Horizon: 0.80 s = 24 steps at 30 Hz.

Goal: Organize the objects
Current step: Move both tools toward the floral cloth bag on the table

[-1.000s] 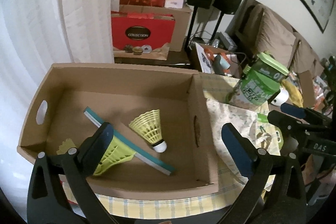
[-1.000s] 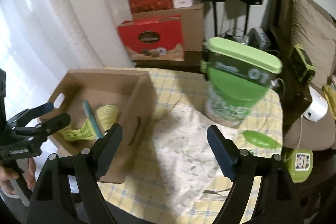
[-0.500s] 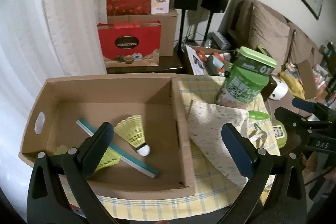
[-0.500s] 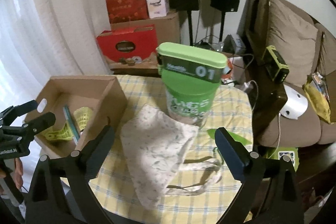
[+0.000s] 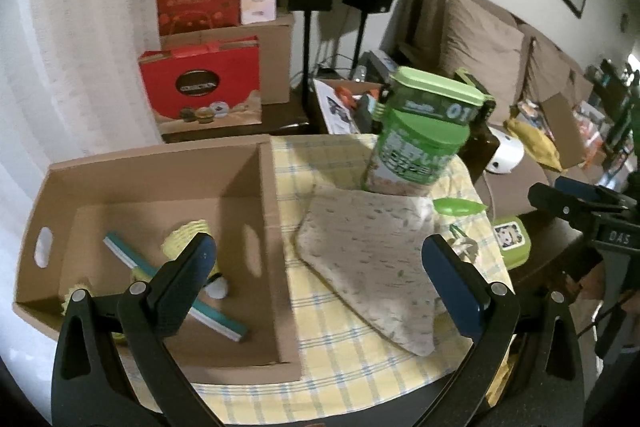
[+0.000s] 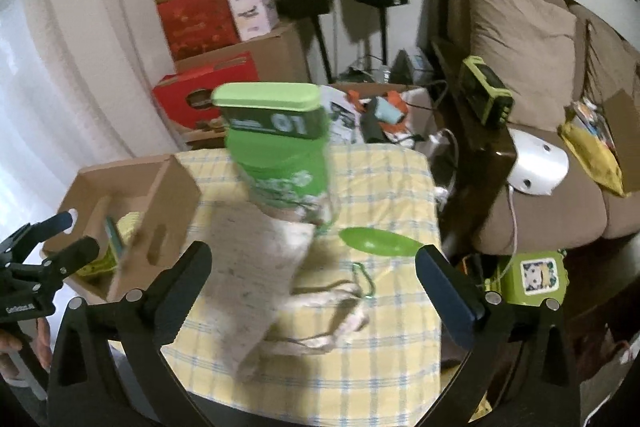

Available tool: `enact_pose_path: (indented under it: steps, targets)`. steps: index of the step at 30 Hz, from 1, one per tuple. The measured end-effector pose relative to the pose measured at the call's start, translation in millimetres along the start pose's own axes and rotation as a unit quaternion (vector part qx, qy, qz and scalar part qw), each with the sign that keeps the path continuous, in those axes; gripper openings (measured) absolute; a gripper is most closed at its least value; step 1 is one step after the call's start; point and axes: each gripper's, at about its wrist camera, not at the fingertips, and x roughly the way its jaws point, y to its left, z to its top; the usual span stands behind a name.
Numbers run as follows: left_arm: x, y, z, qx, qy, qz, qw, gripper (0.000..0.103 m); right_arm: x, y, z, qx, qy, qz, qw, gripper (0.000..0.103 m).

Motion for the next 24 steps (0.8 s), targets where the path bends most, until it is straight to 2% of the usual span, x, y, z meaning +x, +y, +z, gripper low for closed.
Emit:
enact_pose_path:
  steps: [5, 11, 16, 24]
  targets:
    - [12.3, -16.7, -3.8, 0.009, 0.011, -0.013, 0.9998, 0.103, 2.2, -18.4, -8.5, 0.009, -0.003, -0.018, 1.0, 0.103]
    - [28.3, -48.6, -18.7, 0.056, 0.027, -0.032, 0.9976, 0.103, 16.4, -37.2, -18.3, 0.03, 0.003, -0.024, 0.999, 0.102]
    - [51.5, -72.2, -37.5, 0.09, 0.052, -0.032, 0.994, 0.103, 26.6, -43.7, -27.3, 0.04, 0.011, -0.023, 0.999, 0.102]
    - [81.6, -90.6, -62.2, 0.107, 0.077, -0.026, 0.9909, 0.103, 43.5, -52.0, -37.6, 0.047, 0.024, -0.027, 0.998, 0.101]
